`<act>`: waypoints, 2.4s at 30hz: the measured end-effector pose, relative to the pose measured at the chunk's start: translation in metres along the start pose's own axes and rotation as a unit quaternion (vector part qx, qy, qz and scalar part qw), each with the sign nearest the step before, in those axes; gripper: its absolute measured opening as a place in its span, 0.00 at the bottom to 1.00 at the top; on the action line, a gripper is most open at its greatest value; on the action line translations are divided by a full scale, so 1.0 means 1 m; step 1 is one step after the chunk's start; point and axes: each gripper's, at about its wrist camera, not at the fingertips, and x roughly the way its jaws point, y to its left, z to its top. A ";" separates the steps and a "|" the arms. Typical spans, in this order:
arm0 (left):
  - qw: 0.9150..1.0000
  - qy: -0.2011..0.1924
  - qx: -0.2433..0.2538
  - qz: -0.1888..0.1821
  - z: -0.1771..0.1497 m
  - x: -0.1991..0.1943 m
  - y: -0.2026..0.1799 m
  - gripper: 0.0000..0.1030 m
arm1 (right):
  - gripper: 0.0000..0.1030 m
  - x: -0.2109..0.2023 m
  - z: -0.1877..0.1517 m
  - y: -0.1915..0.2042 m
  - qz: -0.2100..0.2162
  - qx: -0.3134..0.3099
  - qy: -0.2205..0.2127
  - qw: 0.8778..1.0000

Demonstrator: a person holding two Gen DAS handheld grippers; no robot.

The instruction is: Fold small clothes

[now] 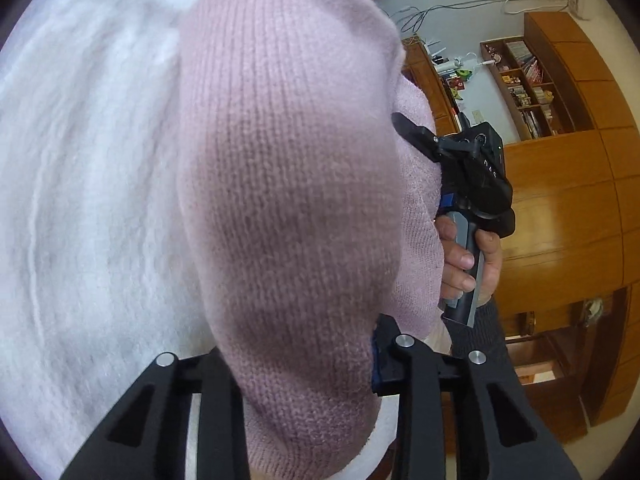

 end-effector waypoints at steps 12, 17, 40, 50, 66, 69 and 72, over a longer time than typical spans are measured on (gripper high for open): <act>0.999 -0.025 -0.019 0.031 -0.098 -0.155 0.036 0.31 | 0.47 0.070 -0.097 0.098 0.088 -0.004 0.043 0.995; 0.993 -0.037 -0.099 0.061 -0.143 -0.160 0.106 0.52 | 0.67 0.134 -0.134 0.092 0.027 0.005 0.086 0.996; 0.984 -0.174 0.018 -0.023 -0.145 -0.223 0.055 0.73 | 0.11 0.083 -0.123 0.133 -0.139 -0.045 -0.047 0.988; 0.995 -0.099 0.014 -0.006 -0.037 -0.172 0.090 0.69 | 0.40 0.085 -0.136 0.124 -0.125 -0.044 -0.039 0.990; 0.981 -0.140 0.121 0.056 -0.101 -0.231 0.028 0.65 | 0.30 0.051 -0.216 0.167 -0.141 -0.096 -0.011 0.985; 0.985 -0.115 0.107 0.066 -0.116 -0.219 0.040 0.65 | 0.50 0.057 -0.240 0.160 -0.148 -0.074 -0.003 0.986; 0.990 -0.072 0.084 0.089 -0.120 -0.180 0.065 0.63 | 0.28 0.079 -0.249 0.146 -0.136 -0.042 0.008 0.990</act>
